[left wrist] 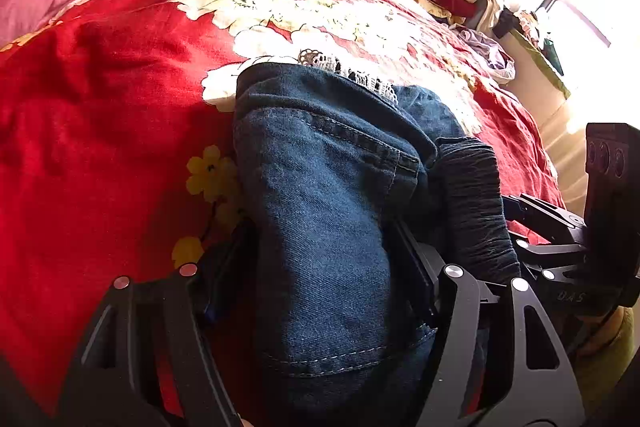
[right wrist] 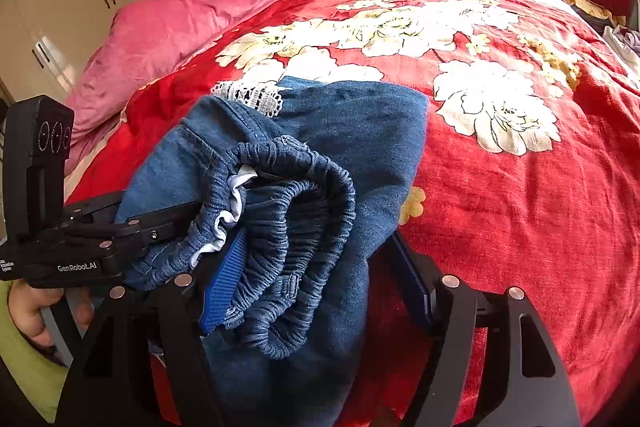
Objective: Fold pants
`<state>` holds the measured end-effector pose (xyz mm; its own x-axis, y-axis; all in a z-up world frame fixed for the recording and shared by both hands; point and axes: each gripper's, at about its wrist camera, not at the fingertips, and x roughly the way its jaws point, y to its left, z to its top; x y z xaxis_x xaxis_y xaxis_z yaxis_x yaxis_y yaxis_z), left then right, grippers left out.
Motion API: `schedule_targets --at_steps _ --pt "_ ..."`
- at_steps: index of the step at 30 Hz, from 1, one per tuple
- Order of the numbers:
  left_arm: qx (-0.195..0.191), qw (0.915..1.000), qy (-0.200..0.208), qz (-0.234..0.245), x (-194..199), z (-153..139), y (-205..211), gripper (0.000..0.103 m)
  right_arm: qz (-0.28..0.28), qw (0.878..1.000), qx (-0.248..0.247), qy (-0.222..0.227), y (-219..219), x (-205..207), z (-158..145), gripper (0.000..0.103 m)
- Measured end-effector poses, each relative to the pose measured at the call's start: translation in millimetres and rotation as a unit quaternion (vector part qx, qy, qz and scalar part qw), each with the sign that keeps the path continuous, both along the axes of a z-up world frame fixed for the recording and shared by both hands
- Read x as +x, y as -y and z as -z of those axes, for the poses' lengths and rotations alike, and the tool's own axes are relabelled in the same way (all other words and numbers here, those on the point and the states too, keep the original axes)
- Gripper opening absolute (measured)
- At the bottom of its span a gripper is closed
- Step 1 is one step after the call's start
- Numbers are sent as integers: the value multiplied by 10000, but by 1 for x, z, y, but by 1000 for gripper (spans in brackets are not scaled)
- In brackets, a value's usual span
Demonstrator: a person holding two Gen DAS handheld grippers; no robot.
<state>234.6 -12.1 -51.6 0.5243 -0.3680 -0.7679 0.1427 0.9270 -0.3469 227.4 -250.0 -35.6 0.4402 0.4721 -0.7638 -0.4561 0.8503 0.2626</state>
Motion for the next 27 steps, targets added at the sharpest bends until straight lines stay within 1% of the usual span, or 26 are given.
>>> schedule_targets --at_steps 5,6,7,8,11,12,14,16,17,18,22,27 --pt "-26 10000 25 -60 -2 -2 -2 63 79 9998 -22 192 3 -10 -11 68" --pt "6 9999 48 -98 -4 -5 -2 67 109 9997 -60 228 4 -12 -14 68" --pt "57 9999 65 -147 -6 -7 -3 70 130 9996 -47 266 7 -15 -17 72" --pt "73 9998 73 -184 -8 -9 -4 71 165 9994 -18 318 10 -18 -21 79" --pt "35 9995 182 -240 -18 -20 -6 76 241 9984 114 494 21 -29 -34 81" --pt "34 9994 239 -257 -22 -25 -7 79 259 9980 157 551 24 -33 -39 85" --pt "15 9989 370 -287 -32 -37 -10 83 287 9968 211 719 28 -42 -50 89" --pt "37 9982 503 -335 -41 -49 -11 91 271 9953 238 896 31 -53 -61 89" --pt "64 9977 571 -359 -46 -54 -11 92 268 9945 225 987 31 -58 -66 95" --pt "95 9971 647 -395 -52 -60 -11 93 288 9933 206 1099 31 -63 -71 97" --pt "192 9953 824 -464 -75 -78 -13 93 304 9887 174 1458 33 -89 -88 98" --pt "506 9930 955 -471 -103 -85 -11 93 394 9850 167 1673 36 -116 -96 98"
